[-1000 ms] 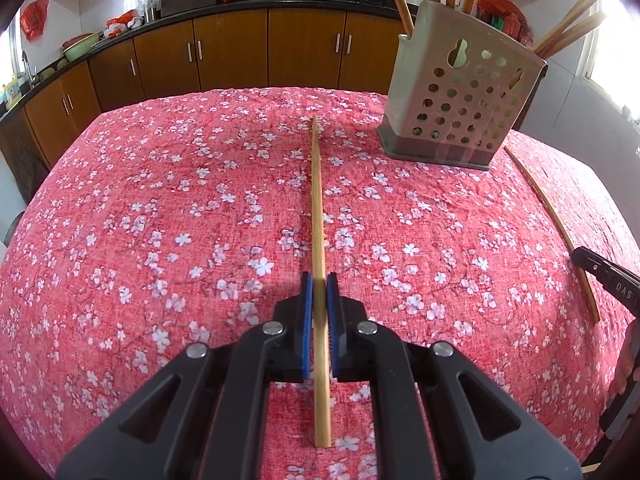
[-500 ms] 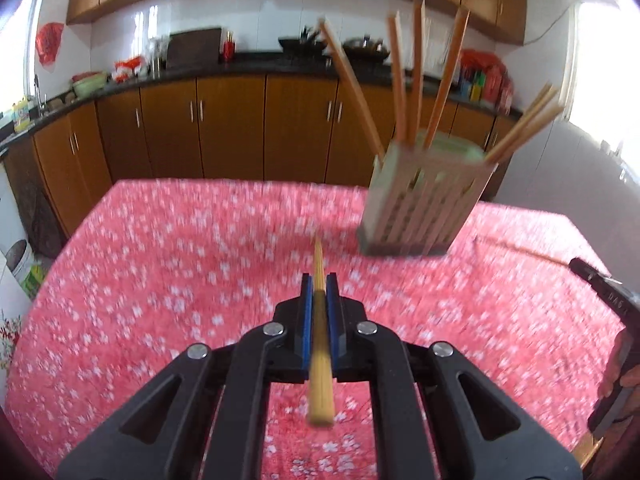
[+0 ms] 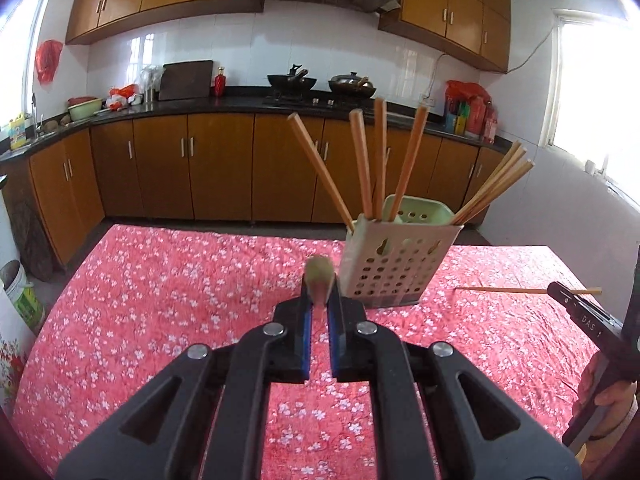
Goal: Organize utensils
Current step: 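Lift the left tool's chopstick over the holder while the right tool carries its own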
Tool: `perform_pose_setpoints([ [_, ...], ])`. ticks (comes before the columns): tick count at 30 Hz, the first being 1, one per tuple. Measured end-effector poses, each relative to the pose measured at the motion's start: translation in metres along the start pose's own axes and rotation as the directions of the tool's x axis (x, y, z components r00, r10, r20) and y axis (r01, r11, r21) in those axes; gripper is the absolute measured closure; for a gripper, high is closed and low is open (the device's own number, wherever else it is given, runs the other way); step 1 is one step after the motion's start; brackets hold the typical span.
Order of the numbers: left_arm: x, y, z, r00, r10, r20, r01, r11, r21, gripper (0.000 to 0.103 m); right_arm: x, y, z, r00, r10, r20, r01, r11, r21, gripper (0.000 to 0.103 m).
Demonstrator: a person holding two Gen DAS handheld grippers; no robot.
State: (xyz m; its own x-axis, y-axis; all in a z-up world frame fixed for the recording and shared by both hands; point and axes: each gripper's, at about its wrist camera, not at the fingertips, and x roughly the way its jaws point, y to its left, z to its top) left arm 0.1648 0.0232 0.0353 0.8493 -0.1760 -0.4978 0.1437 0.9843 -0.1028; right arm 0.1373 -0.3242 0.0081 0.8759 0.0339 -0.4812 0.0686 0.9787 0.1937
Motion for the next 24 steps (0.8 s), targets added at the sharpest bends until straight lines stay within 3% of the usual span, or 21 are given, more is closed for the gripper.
perform_pose_setpoints([
  [13,-0.023,-0.015,0.023,0.994,-0.081,0.076,0.078,0.996,0.045,0.095,-0.028,0.017,0.034,0.992,0.091,0.092,-0.092,0.996,0.003,0.096],
  [20,-0.045,-0.035,0.057,0.972,-0.17,0.165,0.161,0.985,0.064,0.095,-0.067,0.047,0.076,0.949,0.25,0.193,-0.244,0.968,-0.057,0.096],
  [24,-0.055,-0.045,0.077,0.954,-0.182,0.241,0.171,0.983,0.065,0.095,-0.08,0.062,0.093,0.923,0.294,0.248,-0.279,0.956,-0.095,0.096],
])
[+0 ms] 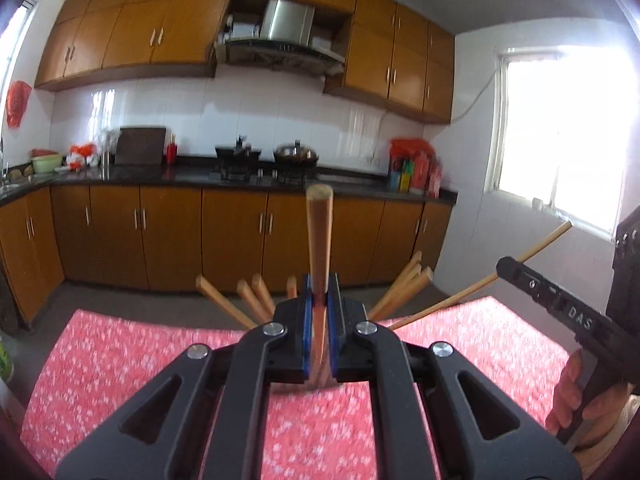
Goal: Organize utensils
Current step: 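Lift the left tool's chopstick over the holder while the right tool carries its own, then open the left tool over the holder while the right tool releases its chopstick inside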
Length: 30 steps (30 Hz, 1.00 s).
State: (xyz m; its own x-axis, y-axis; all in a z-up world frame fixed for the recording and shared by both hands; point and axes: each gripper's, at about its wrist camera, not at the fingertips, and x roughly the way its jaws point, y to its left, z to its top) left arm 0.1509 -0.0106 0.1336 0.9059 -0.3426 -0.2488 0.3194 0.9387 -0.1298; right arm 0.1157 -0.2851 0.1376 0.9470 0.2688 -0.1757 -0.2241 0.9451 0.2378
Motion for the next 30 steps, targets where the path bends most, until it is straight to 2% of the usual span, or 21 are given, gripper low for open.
perform_pose_setpoints([
  [5,0.012,-0.005,0.023,0.997,0.036,0.073,-0.035,0.999,-0.024,0.095,0.022,0.009,0.011,1.0,-0.006,0.024,0.006,1.0,-0.02,0.096],
  [9,0.031,-0.002,0.032,0.993,0.07,0.09,-0.066,0.997,-0.045,0.095,0.047,0.009,0.009,1.0,-0.021,-0.007,0.02,1.0,-0.024,0.095],
  [14,0.057,0.004,0.031,0.992,0.095,0.08,-0.091,0.994,-0.055,0.095,0.073,0.008,-0.002,0.996,-0.038,-0.084,0.036,0.999,-0.027,0.095],
  [20,0.088,0.009,0.022,0.995,0.099,0.024,-0.098,0.994,-0.052,0.095,0.093,0.009,-0.012,0.989,-0.048,-0.143,0.043,0.998,-0.034,0.095],
  [22,0.093,0.013,0.021,0.995,0.1,0.003,-0.1,0.993,-0.066,0.087,0.094,0.009,-0.012,0.987,-0.051,-0.15,0.046,0.998,-0.037,0.094],
  [23,0.093,0.016,0.02,0.995,0.097,0.001,-0.096,0.993,-0.071,0.082,0.095,0.01,-0.011,0.988,-0.054,-0.147,0.049,0.998,-0.04,0.088],
  [24,0.092,0.018,0.021,0.995,0.101,0.005,-0.1,0.992,-0.074,0.07,0.092,0.01,-0.011,0.988,-0.059,-0.142,0.054,0.998,-0.042,0.082],
  [25,0.09,0.019,0.022,0.994,0.107,0.013,-0.105,0.992,-0.073,0.063,0.09,0.011,-0.011,0.989,-0.064,-0.132,0.058,0.997,-0.043,0.068],
  [26,0.086,0.021,0.02,0.994,0.107,0.018,-0.105,0.992,-0.073,0.063,0.085,0.01,-0.01,0.991,-0.068,-0.117,0.064,0.997,-0.039,0.058],
  [30,0.07,0.028,0.023,0.993,0.112,0.03,-0.109,0.99,-0.094,0.053,0.069,0.01,-0.005,0.994,-0.081,-0.076,0.078,0.996,-0.042,0.054],
])
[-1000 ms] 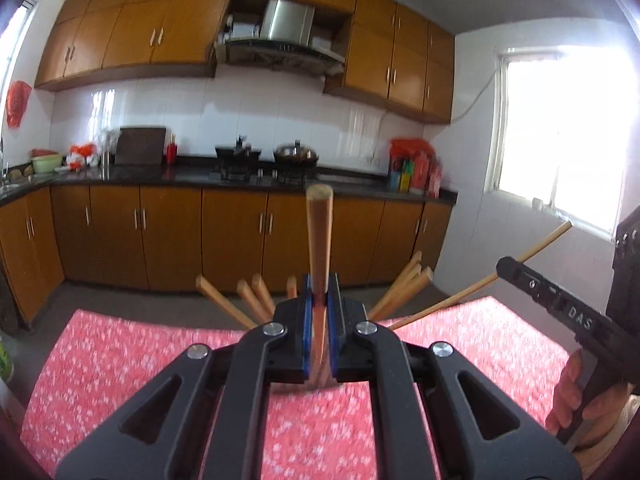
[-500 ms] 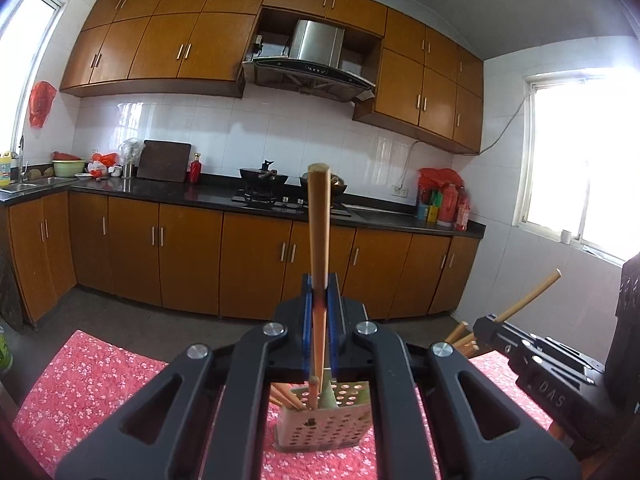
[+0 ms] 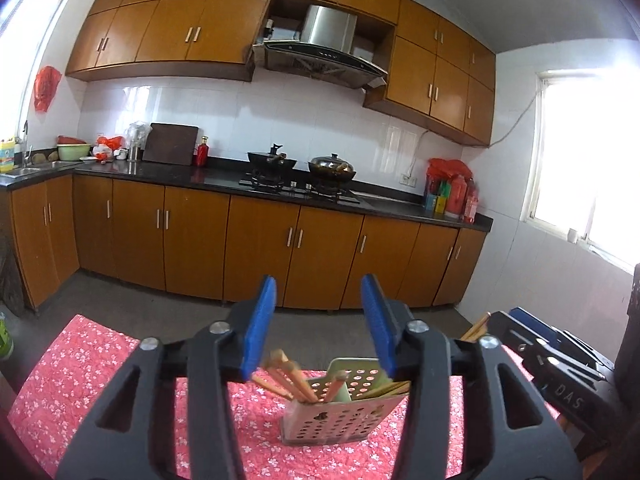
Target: Organize utensils
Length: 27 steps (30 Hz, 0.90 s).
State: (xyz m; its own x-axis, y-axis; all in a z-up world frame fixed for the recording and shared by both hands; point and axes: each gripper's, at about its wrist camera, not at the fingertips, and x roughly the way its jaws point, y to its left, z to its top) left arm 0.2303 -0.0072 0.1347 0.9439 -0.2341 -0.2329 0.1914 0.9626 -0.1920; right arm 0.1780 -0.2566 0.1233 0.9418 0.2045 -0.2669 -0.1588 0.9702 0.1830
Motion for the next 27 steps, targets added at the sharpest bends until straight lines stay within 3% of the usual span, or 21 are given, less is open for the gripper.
perform_pose_setpoints([
  [2,-0.012,0.006,0.0,1.0,0.007,0.006,-0.007,1.0,-0.005,0.046,-0.01,-0.001,0.001,1.0,-0.008,0.021,0.008,1.0,0.001,0.039],
  [3,-0.017,0.009,-0.001,1.0,0.012,0.01,-0.012,1.0,-0.006,0.039,-0.017,-0.002,-0.001,0.999,-0.017,0.036,0.017,1.0,-0.002,0.035],
  [7,-0.049,0.022,-0.013,0.999,0.039,0.017,-0.039,0.999,0.009,0.009,-0.039,0.0,-0.01,0.995,-0.063,0.077,0.065,0.997,-0.028,0.003],
  [9,-0.062,0.026,-0.024,0.998,0.056,0.01,-0.057,0.998,0.026,0.004,-0.049,0.003,-0.02,0.991,-0.097,0.094,0.102,0.993,-0.055,0.002],
  [13,-0.087,0.03,-0.051,0.994,0.104,-0.027,-0.102,0.992,0.071,0.004,-0.06,0.011,-0.047,0.985,-0.154,0.074,0.16,0.983,-0.088,0.002],
  [22,-0.124,0.031,-0.119,0.97,0.215,-0.113,-0.2,0.971,0.135,0.004,-0.085,0.028,-0.1,0.982,-0.181,0.05,0.185,0.978,-0.097,0.002],
  [27,-0.134,0.031,-0.146,0.963,0.243,-0.117,-0.221,0.96,0.173,0.004,-0.092,0.033,-0.128,0.979,-0.201,0.022,0.202,0.971,-0.13,0.002],
])
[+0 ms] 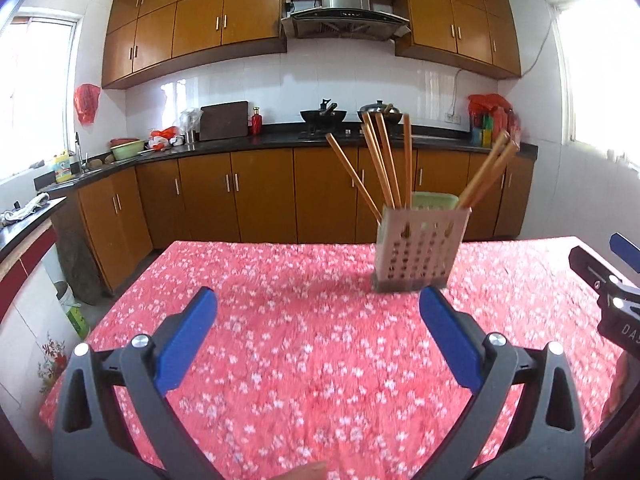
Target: Organize utensils
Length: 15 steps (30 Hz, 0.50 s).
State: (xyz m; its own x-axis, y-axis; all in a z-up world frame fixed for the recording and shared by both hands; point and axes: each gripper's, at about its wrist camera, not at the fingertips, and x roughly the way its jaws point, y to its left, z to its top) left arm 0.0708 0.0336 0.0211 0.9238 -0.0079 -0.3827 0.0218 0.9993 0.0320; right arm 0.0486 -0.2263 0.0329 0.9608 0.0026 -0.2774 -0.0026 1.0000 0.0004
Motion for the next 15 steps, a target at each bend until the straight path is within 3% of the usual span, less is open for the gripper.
perform_pose_setpoints([
  [15,-0.001,-0.017,-0.046,1.0,-0.014,-0.021,0.015,0.999,0.049,0.004,0.001,-0.005,-0.046,0.993,-0.017,-0.113,0.022,0.999,0.046,0.002],
])
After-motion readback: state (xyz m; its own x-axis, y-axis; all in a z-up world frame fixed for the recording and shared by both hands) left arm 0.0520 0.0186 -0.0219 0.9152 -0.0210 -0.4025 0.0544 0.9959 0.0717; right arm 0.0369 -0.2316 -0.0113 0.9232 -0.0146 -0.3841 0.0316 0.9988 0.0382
